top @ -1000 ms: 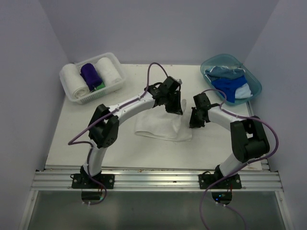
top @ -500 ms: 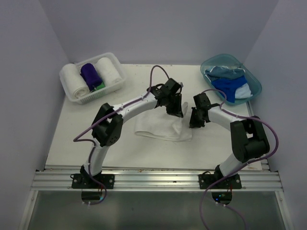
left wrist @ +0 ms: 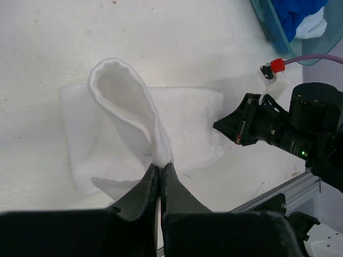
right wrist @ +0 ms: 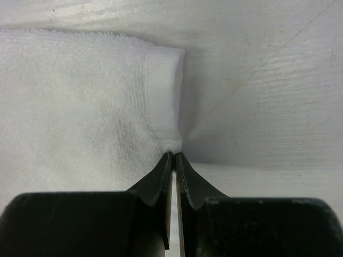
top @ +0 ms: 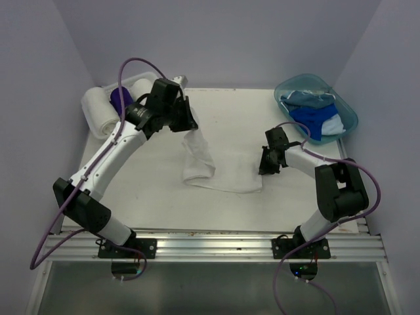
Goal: Roll the towels
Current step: Fold the towel
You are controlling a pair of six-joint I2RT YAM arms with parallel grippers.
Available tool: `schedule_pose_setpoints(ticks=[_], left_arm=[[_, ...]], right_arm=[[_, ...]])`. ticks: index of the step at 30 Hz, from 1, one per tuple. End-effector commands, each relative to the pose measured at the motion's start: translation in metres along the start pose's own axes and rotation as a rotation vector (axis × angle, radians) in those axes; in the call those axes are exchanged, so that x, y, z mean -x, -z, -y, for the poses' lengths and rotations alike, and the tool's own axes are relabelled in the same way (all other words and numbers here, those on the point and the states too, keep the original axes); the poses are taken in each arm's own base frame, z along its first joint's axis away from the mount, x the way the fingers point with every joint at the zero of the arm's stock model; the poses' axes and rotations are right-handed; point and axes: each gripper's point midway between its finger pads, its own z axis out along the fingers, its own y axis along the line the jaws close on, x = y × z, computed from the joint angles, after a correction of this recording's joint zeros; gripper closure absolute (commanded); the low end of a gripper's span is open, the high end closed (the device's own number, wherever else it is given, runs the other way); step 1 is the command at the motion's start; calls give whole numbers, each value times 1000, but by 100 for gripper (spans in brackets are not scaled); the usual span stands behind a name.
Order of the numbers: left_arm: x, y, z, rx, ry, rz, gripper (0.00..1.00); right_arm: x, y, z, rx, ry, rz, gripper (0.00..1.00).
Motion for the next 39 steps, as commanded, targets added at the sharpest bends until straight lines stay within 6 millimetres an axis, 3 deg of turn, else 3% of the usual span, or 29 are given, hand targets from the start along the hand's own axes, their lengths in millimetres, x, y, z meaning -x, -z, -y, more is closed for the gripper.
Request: schedule_pose_setpoints(ticks=[1, 4, 8, 14, 19, 21, 25, 29, 30, 33, 39], left_arm=[[-7, 17, -28, 96, -74, -20, 100], [12, 33, -43, 111, -68, 29, 100], [30, 47, -45, 121, -107, 65, 100], [37, 59, -52, 136, -216, 75, 100], [50, 72, -72, 168, -198, 113, 100], [52, 73, -70, 142, -197, 116, 100], [45, 59, -45, -25, -194, 89, 100], [23, 34, -14, -130, -194, 30, 100], [11, 27, 5, -162, -223, 7, 100], [-20, 1, 37, -224, -255, -80, 100], [-56, -39, 72, -302, -280, -188, 100]], right_arm=[[-10, -16, 9, -32, 3, -28, 92], [-10, -15, 9, -33, 4, -29, 92], [-10, -15, 9, -31, 4, -26, 92], [-11, -15, 10, -33, 7, -29, 92], [-10, -15, 10, -34, 9, -28, 92], [-10, -16, 10, -33, 9, -26, 92], [-9, -16, 9, -31, 7, -26, 92], [-9, -18, 9, -34, 6, -32, 92], [-8, -18, 8, -32, 6, -28, 92], [-7, -17, 8, -33, 4, -29, 92], [-6, -15, 7, -33, 7, -27, 92]])
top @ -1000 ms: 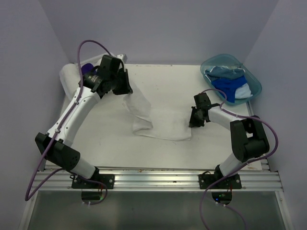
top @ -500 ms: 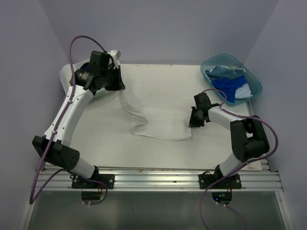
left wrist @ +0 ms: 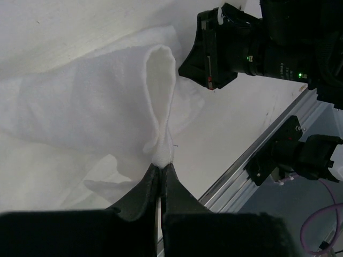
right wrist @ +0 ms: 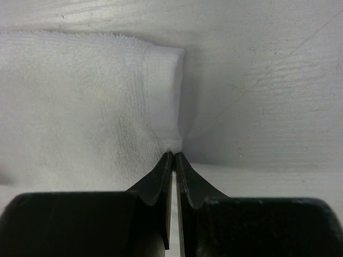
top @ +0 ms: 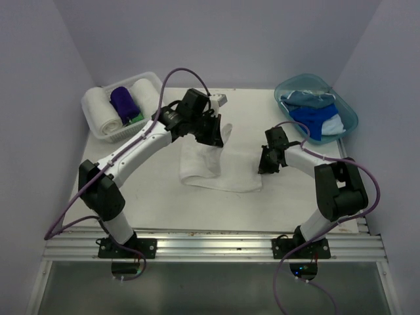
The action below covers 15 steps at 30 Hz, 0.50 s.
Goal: Roll the towels
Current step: Fold the towel
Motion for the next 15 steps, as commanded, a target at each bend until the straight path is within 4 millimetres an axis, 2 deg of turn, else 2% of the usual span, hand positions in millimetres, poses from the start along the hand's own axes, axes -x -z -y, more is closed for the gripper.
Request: schedule_pose_setpoints(ticks=[1, 4, 5, 7, 8, 15], left_arm=[[16, -16, 23, -88, -8, 31, 100], [12, -35, 35, -107, -26, -18, 100], [6, -48, 39, -114, -31, -47, 100], [4, -57, 47, -124, -36, -65, 100], [-4, -71, 48, -130, -28, -99, 100], [-16, -114, 47, -138, 26, -167, 100]], right_arm=[[-11, -13, 12, -52, 6, -37, 92], [-10, -13, 12, -52, 6, -37, 92], [-10, -13, 12, -54, 6, -37, 92], [-10, -14, 12, -54, 4, -37, 92], [-10, -14, 12, -55, 3, -39, 92], [-13, -16, 13, -57, 1, -43, 91]])
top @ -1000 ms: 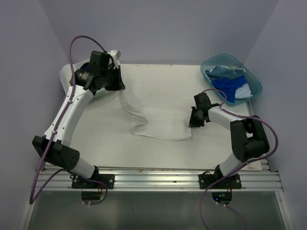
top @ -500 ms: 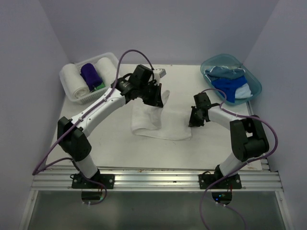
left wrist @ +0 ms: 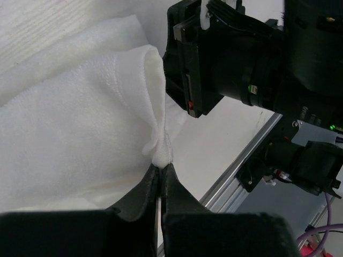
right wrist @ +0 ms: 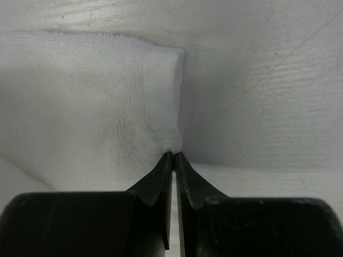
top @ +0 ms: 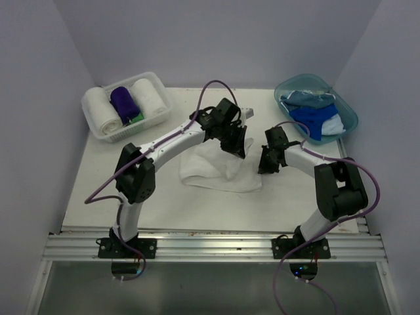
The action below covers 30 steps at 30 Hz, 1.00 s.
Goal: Roll the towels
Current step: Fold the towel
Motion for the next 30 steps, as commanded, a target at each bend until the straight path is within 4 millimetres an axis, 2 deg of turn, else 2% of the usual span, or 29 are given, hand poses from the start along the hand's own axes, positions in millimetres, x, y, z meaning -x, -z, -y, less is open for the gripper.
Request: schedule_pose_setpoints(ticks=[1, 5, 10, 11, 12, 14, 15, 18, 20, 22, 23, 24, 28, 29, 30], left_arm=[[15, -12, 14, -58, 25, 22, 100], [11, -31, 14, -71, 47, -6, 100], [9, -41, 13, -85, 67, -19, 100], [8, -44, 11, -78, 72, -27, 95], [9, -43, 11, -70, 76, -32, 81], [14, -39, 12, -56, 70, -16, 66], [16, -36, 12, -49, 69, -4, 50], [29, -13, 20, -31, 46, 59, 29], [39, 8, 24, -5, 28, 112, 28], [37, 22, 20, 38, 32, 126, 29], [42, 42, 19, 78, 31, 177, 30], [29, 43, 8, 120, 50, 160, 33], [-2, 76, -23, 231, 160, 199, 39], [-4, 95, -28, 242, 186, 241, 39], [-27, 90, -44, 274, 227, 204, 40]], right_arm=[[-13, -16, 14, -56, 1, -41, 91], [-14, -16, 15, -55, 0, -41, 91], [-13, -12, 16, -59, 2, -34, 89], [-10, -7, 16, -57, 0, -21, 89], [-9, -5, 18, -61, -2, -12, 87], [-5, 2, 22, -68, -10, 7, 81], [-1, 10, 22, -60, -11, 28, 78], [3, 24, 30, -61, -33, 53, 69], [6, 32, 31, -57, -37, 69, 63], [9, 43, 30, -48, -35, 89, 59], [10, 47, 28, -42, -35, 98, 58], [11, 50, 27, -33, -35, 101, 57], [17, 72, 17, 20, -51, 147, 51], [16, 76, 9, 62, -57, 144, 49], [14, 80, -1, 115, -72, 132, 48]])
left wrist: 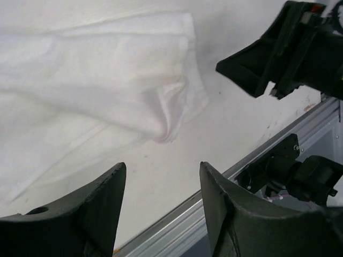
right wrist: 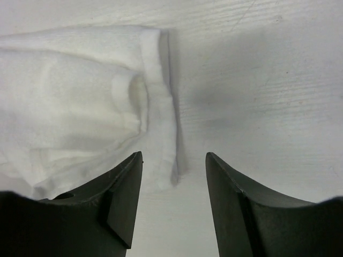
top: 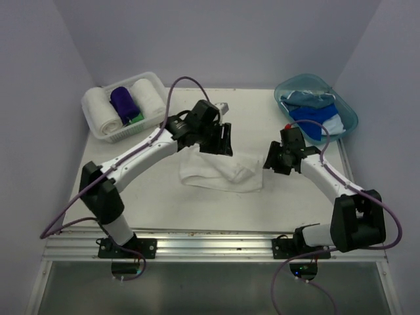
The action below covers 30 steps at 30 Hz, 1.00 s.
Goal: Roll the towels
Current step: Fold the towel
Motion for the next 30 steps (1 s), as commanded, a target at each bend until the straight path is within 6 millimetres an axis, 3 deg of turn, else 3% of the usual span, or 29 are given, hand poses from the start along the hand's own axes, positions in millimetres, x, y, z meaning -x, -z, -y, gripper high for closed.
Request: schedule_pose_setpoints(ticks=[1, 2, 5, 8, 12, 18, 23, 30], left_arm=[[-18, 23, -43, 124, 151, 53, 40], [-34, 27, -56, 141, 182, 42, 40], [-51, 28, -65, 143, 262, 32, 39], [-71, 16, -82, 189, 302, -7, 36], [-89, 7, -111, 276, 374, -43, 36], [-88, 4, -136, 304, 524, 20, 33], [-86, -12, -136, 296, 583, 12, 32], [-79, -29, -136, 283, 645, 31, 35]], right_arm=[[2, 23, -27, 127, -30, 2, 45], [3, 29, -34, 154, -45, 12, 42], [2, 41, -63, 245, -37, 8, 37], [2, 50, -93, 270, 21, 26, 34], [4, 43, -101, 199, 78, 51, 33], [12, 38, -102, 31, 160, 129, 32], [3, 28, -107, -21, 202, 114, 32], [5, 32, -106, -12, 207, 130, 31]])
